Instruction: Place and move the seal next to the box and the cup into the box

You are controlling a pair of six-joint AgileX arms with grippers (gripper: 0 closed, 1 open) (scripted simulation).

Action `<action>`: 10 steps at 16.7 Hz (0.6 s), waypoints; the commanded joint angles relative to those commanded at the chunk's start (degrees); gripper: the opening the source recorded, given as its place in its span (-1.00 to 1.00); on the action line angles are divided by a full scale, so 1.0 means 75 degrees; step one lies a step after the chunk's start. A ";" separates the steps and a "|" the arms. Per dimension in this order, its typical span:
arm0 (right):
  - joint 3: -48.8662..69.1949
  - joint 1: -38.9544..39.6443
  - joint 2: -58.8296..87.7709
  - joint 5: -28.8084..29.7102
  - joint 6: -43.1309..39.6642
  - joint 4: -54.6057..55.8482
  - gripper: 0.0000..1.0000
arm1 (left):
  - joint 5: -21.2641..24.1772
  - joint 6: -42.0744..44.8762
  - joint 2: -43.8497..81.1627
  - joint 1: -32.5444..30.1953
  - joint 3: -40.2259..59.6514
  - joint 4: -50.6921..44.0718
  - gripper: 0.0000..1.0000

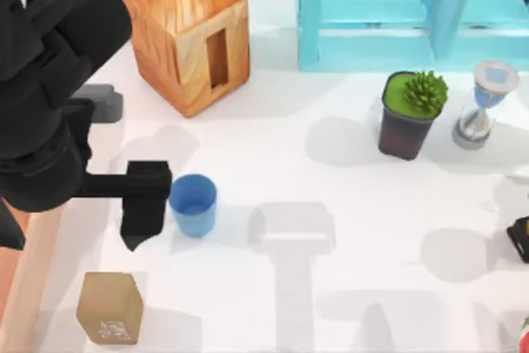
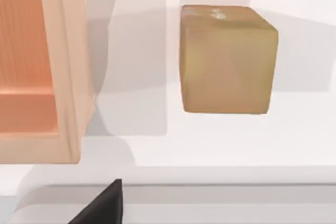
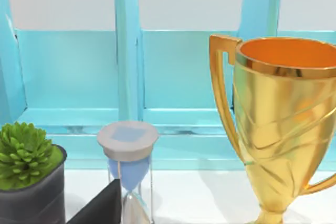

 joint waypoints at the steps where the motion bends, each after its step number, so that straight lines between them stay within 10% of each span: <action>1: 0.0000 0.0000 0.0000 0.0000 0.0000 0.0000 1.00 | 0.0000 0.0001 0.0029 0.0001 -0.0022 0.0022 1.00; 10: 0.0000 0.0000 0.0000 0.0000 0.0000 0.0000 1.00 | 0.0003 -0.0297 0.2845 -0.0363 0.1847 0.0831 1.00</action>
